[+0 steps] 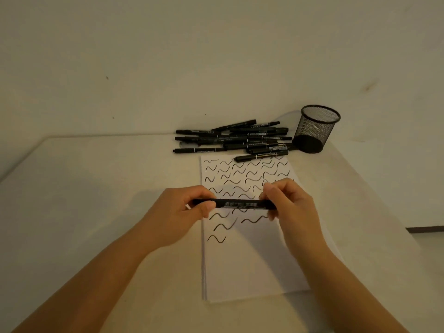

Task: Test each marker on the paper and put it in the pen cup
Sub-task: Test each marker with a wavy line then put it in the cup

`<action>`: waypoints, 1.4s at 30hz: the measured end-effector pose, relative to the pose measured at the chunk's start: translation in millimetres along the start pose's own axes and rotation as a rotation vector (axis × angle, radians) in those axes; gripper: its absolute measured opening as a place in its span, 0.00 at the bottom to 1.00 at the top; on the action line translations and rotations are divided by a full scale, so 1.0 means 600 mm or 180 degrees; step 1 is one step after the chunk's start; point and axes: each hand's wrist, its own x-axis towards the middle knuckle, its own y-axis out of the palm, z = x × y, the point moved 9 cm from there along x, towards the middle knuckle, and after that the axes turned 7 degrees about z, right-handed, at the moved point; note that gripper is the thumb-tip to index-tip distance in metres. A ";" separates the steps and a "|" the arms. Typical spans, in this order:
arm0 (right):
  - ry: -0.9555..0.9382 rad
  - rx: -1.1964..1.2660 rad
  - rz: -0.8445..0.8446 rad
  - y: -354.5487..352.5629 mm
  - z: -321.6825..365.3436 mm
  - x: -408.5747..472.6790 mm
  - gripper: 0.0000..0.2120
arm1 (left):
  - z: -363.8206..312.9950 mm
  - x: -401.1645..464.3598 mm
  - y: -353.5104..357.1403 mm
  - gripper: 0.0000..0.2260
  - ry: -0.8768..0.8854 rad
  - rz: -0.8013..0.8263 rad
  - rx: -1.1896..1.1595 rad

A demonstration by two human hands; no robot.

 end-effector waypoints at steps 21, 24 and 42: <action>-0.1315 -0.3398 -0.0310 -0.094 0.206 0.242 0.08 | -0.048 0.249 -0.091 0.12 -0.0018 -0.0726 0.0914; -0.1266 -0.2916 -0.0778 -0.161 0.217 0.284 0.09 | 0.033 0.287 -0.091 0.12 -0.0397 -0.0481 0.1263; -0.0040 -0.2906 -0.1000 -0.257 0.052 0.351 0.15 | 0.131 0.330 -0.082 0.11 -0.0483 -0.0424 0.2228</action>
